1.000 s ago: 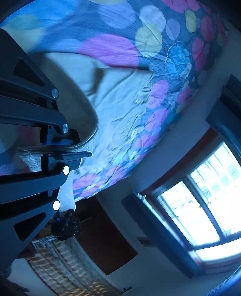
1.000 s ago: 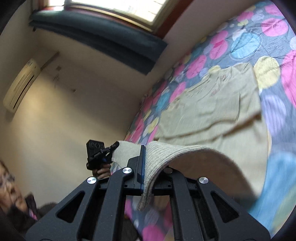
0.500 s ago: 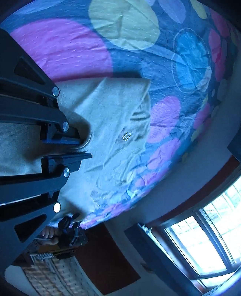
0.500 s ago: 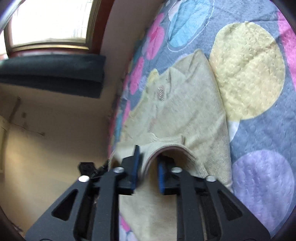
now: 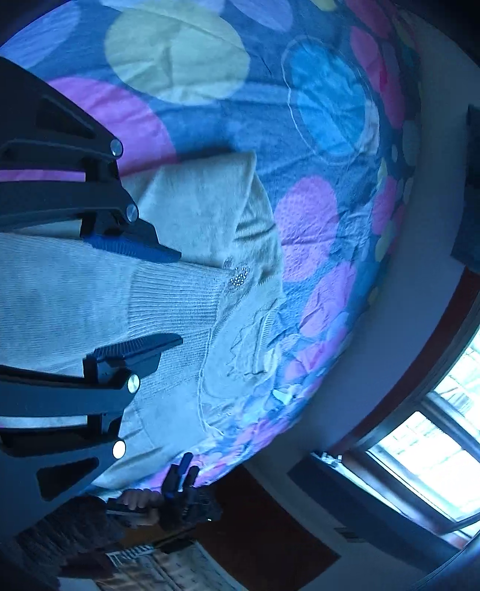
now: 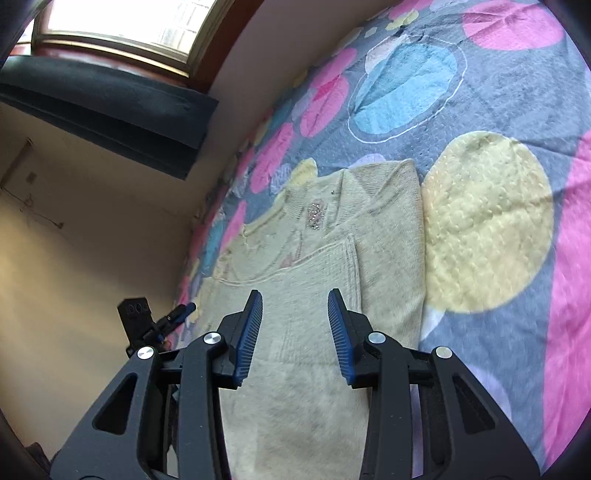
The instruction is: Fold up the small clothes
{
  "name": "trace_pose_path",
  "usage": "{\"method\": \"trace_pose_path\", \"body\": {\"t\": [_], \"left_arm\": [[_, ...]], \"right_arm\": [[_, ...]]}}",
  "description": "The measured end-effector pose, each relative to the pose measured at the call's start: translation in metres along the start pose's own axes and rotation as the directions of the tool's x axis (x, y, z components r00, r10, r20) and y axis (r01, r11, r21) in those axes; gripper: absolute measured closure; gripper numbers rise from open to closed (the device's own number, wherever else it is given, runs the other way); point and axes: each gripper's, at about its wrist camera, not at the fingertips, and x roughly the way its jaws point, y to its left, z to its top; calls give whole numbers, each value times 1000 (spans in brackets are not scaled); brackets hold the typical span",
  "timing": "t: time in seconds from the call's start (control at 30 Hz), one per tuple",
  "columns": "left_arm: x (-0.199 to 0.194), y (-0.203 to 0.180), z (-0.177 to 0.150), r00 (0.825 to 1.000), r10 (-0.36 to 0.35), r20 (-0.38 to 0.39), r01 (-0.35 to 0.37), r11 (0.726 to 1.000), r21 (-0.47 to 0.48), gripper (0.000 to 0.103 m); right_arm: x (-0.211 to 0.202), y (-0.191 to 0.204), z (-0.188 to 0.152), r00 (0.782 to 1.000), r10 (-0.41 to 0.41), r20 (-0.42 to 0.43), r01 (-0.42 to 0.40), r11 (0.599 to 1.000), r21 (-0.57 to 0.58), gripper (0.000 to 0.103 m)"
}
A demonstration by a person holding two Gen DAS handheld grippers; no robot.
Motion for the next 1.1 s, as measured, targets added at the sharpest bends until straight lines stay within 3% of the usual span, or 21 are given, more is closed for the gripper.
{"method": "trace_pose_path", "body": {"t": [0.07,0.33,0.63,0.8,0.9,1.03,1.1], "left_arm": [[7,-1,4,1000,22,-17,-22,1000,18,53],[29,4,12,995,51,-85,-48,998,37,53],[45,8,18,995,2,-98,-2,1000,-5,53],[50,8,19,995,0,-100,-1,1000,-8,53],[54,3,18,994,39,-100,-37,999,21,60],[55,-3,16,989,111,-96,-104,992,73,80],[55,-5,14,987,135,-93,-127,988,87,90]], "right_arm": [[7,0,3,1000,-24,-16,24,1000,-15,67],[13,-6,9,999,-33,-16,33,999,-22,66],[9,-19,15,999,-41,5,41,999,4,62],[21,-12,17,997,-77,-16,77,996,-48,63],[30,-5,18,993,-114,-32,111,989,-95,78],[35,2,16,983,-183,-22,178,972,-151,98],[33,6,14,979,-204,0,201,965,-167,98]]}}
